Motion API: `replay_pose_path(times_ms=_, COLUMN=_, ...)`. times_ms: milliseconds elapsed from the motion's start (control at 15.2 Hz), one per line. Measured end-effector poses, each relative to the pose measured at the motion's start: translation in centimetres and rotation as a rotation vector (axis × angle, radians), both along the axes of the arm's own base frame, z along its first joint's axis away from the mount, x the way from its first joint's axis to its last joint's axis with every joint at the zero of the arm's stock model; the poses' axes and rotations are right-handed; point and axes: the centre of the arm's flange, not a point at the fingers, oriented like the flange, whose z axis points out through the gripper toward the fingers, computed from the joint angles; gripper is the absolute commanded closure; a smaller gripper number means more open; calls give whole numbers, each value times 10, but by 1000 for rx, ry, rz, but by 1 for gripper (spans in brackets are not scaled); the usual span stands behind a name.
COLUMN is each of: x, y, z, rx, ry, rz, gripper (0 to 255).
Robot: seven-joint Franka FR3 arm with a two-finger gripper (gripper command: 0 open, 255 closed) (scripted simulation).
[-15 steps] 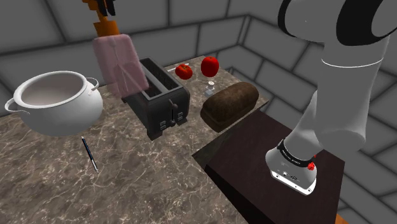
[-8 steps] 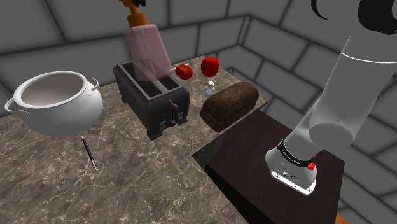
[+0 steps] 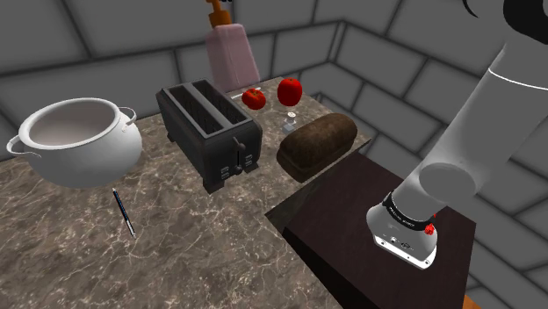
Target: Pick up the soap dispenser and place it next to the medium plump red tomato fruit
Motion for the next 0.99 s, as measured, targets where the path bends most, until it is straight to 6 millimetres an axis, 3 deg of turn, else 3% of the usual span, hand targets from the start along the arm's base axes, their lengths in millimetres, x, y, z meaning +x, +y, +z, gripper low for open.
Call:
replay_pose_path(times_ms=726, x=40, y=-143, z=5, rx=0, ry=-1, rz=0, gripper=255)
replay_pose_path(times_ms=990, x=44, y=-156, z=-12, rx=0, ry=0, rz=1, gripper=255)
